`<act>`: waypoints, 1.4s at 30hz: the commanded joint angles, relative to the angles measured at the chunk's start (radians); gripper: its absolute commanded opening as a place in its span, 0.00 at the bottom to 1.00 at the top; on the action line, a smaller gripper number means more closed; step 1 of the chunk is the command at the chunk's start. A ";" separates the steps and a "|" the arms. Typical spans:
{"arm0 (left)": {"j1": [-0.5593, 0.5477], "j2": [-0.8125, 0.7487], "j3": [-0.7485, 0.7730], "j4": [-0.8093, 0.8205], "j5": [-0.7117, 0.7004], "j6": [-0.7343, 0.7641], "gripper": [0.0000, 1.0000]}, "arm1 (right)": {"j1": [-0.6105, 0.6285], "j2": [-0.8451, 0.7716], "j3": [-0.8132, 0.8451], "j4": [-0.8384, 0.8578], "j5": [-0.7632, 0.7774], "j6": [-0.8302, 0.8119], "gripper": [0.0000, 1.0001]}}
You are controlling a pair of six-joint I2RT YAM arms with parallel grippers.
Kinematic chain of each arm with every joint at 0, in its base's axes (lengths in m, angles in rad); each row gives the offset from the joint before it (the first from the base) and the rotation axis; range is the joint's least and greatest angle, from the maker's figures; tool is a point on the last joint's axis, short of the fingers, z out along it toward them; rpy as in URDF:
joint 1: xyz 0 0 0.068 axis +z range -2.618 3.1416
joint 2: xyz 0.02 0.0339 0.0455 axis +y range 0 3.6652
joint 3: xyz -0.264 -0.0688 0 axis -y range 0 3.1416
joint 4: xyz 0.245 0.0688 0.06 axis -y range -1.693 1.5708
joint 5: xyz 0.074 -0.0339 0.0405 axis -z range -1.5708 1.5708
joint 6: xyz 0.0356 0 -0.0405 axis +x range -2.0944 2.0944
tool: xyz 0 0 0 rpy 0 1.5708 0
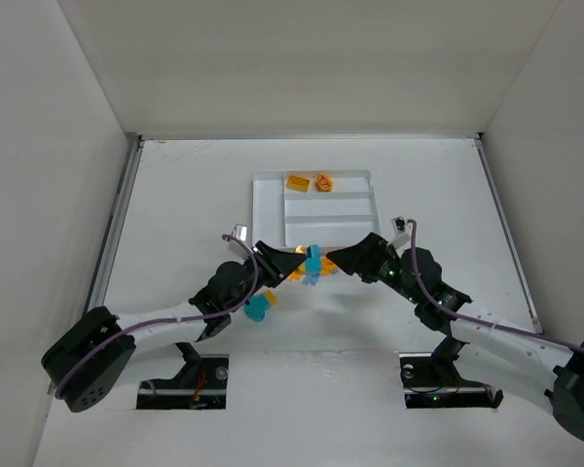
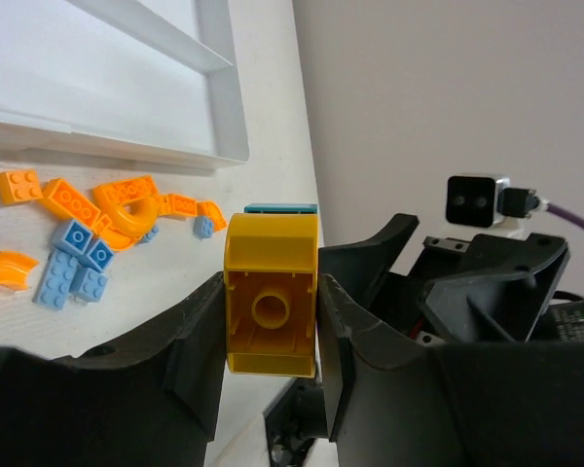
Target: Sort the legos into containers by color
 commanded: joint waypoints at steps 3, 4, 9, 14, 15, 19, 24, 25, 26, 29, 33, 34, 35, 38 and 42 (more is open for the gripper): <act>0.040 -0.075 -0.012 0.063 0.090 -0.130 0.18 | 0.020 0.050 -0.042 0.321 -0.104 0.050 0.89; 0.046 -0.087 -0.012 0.063 0.098 -0.143 0.18 | 0.026 0.065 -0.048 0.368 -0.121 0.062 0.91; 0.057 -0.138 -0.012 0.051 0.111 -0.174 0.18 | 0.045 0.143 -0.047 0.517 -0.174 0.097 0.94; 0.043 -0.129 -0.006 0.051 0.115 -0.191 0.18 | 0.075 0.223 -0.036 0.620 -0.177 0.120 0.85; 0.042 -0.127 -0.006 0.054 0.115 -0.193 0.18 | 0.077 0.235 -0.034 0.638 -0.180 0.127 0.83; 0.028 -0.121 -0.005 0.060 0.108 -0.200 0.18 | 0.077 0.266 -0.034 0.690 -0.186 0.143 0.74; 0.023 -0.118 0.004 0.061 0.107 -0.202 0.19 | 0.077 0.300 -0.036 0.715 -0.190 0.162 0.63; 0.022 -0.114 0.007 0.061 0.107 -0.202 0.19 | 0.077 0.306 -0.036 0.721 -0.193 0.166 0.60; 0.023 -0.110 0.011 0.061 0.110 -0.202 0.19 | 0.077 0.309 -0.036 0.727 -0.197 0.171 0.58; 0.028 -0.106 0.014 0.063 0.116 -0.200 0.19 | 0.077 0.329 -0.033 0.734 -0.201 0.180 0.51; 0.029 -0.106 0.015 0.054 0.115 -0.196 0.19 | 0.074 0.340 -0.033 0.741 -0.206 0.186 0.39; 0.034 -0.106 0.015 0.052 0.119 -0.194 0.19 | 0.071 0.338 -0.034 0.743 -0.206 0.186 0.36; 0.038 -0.106 0.014 0.052 0.121 -0.193 0.19 | 0.065 0.334 -0.037 0.743 -0.204 0.186 0.34; 0.052 -0.115 0.003 0.046 0.122 -0.183 0.19 | 0.045 0.303 -0.057 0.740 -0.207 0.186 0.31; 0.095 -0.123 0.003 0.011 0.156 -0.165 0.19 | -0.010 0.234 -0.092 0.704 -0.216 0.182 0.30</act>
